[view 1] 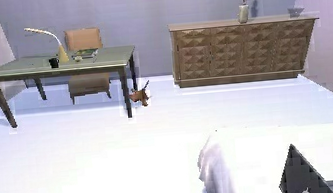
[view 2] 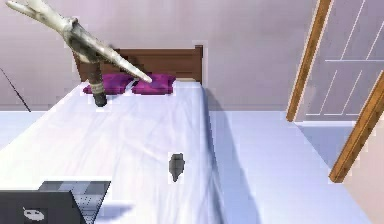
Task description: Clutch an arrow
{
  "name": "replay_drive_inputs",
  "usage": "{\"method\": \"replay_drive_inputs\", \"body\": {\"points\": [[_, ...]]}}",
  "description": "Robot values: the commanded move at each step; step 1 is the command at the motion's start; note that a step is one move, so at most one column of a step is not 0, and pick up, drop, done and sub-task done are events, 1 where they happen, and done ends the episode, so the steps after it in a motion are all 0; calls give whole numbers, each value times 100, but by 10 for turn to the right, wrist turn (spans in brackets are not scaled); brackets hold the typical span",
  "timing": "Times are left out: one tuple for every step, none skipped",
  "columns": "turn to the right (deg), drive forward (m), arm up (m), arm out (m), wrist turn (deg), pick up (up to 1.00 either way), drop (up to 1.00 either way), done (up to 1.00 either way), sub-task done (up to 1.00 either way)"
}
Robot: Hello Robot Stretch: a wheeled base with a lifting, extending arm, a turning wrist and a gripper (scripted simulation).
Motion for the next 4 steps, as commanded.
{"method": "replay_drive_inputs", "body": {"points": [[0,0,50,0,0,0,0,0,0],[0,0,14,0,0,0,0,0,0],[0,0,0,46,0,0,0,0,0],[0,0,0,0,450,0,0,0,0]]}}
